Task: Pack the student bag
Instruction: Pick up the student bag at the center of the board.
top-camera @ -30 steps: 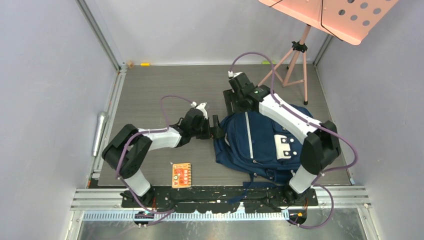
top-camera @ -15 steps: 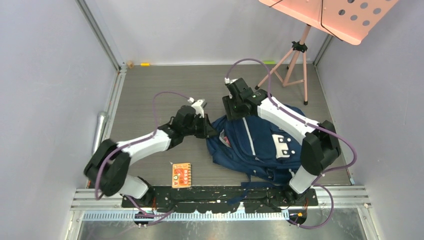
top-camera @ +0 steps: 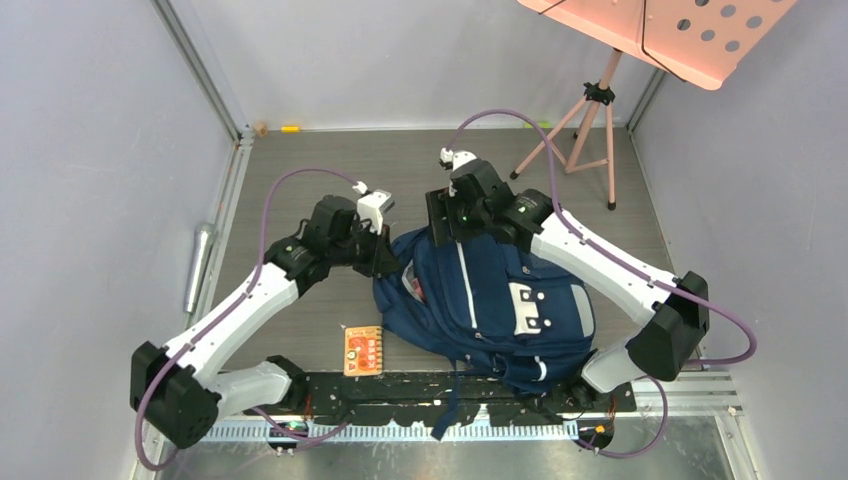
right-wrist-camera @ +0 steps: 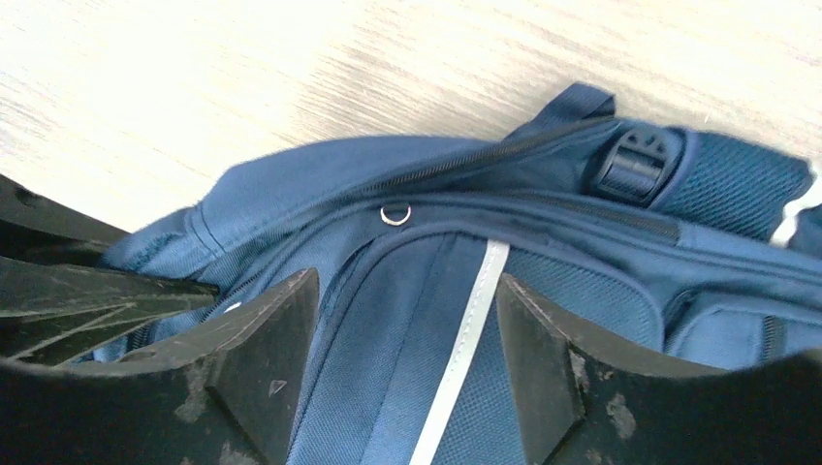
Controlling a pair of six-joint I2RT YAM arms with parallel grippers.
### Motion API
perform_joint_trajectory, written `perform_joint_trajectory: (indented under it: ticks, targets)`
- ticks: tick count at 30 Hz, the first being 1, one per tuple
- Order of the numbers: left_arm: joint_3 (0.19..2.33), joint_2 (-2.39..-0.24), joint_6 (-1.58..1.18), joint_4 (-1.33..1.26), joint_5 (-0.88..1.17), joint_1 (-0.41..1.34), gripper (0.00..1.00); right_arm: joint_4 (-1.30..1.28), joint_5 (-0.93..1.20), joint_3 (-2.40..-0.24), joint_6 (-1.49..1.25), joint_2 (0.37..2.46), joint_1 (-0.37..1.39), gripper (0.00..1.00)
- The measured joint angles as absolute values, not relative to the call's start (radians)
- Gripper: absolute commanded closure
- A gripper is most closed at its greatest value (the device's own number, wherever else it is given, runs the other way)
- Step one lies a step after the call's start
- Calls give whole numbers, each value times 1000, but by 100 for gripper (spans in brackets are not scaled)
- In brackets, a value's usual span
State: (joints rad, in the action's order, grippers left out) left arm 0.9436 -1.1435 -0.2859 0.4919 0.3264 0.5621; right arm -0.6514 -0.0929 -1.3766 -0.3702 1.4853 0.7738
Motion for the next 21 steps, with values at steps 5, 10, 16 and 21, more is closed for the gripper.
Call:
perform_joint_trajectory:
  ticks: [5, 10, 16, 21]
  targets:
    - [908, -1050, -263, 509, 339, 562, 100, -691, -59, -1493, -329, 1491, 745, 26]
    - [905, -1001, -249, 517, 347, 562, 100, -709, 47, -1592, -283, 1557, 677, 27]
    - [911, -981, -225, 523, 359, 562, 100, -766, 230, -1627, -242, 1665, 618, 29]
    - [974, -984, -204, 564, 353, 562, 100, -797, 345, -1633, -255, 1681, 616, 30]
